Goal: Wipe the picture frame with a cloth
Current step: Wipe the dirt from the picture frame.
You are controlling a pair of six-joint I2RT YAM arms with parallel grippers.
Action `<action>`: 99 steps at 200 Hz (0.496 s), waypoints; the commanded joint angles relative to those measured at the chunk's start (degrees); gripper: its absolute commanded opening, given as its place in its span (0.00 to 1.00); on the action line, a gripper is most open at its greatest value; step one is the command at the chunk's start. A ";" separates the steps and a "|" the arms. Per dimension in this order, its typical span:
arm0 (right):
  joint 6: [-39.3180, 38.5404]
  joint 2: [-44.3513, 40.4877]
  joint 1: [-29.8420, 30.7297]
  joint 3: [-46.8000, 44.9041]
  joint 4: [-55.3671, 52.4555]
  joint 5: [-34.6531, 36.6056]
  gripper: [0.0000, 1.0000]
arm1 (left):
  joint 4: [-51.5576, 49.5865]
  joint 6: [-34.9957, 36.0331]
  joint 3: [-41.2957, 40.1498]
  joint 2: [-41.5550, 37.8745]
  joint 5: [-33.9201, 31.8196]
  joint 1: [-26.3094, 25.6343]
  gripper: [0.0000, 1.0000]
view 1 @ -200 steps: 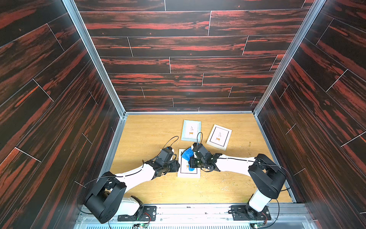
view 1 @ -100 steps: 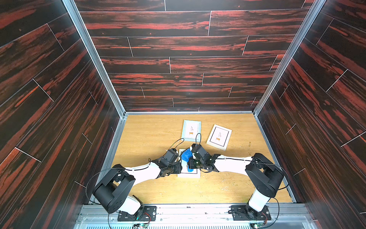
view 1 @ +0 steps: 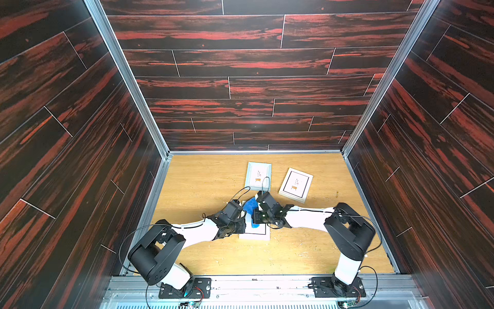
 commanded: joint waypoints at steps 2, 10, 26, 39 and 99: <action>0.16 2.15 0.87 2.70 -3.85 1.76 0.00 | -2.28 0.31 -2.14 0.68 -2.37 0.16 0.31; 0.21 1.63 -0.64 1.68 -4.17 2.40 0.00 | -2.32 0.27 -2.28 0.61 -2.47 0.16 0.30; 0.03 -0.01 -4.68 -1.34 -3.42 2.71 0.00 | -2.49 0.23 -2.44 0.84 -2.60 0.16 0.28; -0.15 -0.49 -6.52 -2.43 -2.65 2.29 0.00 | -2.20 0.05 -2.71 0.97 -2.59 0.17 0.27; 1.39 6.57 -2.83 7.36 -2.78 -2.34 0.00 | -1.68 -0.44 -3.79 1.80 -2.59 0.16 0.24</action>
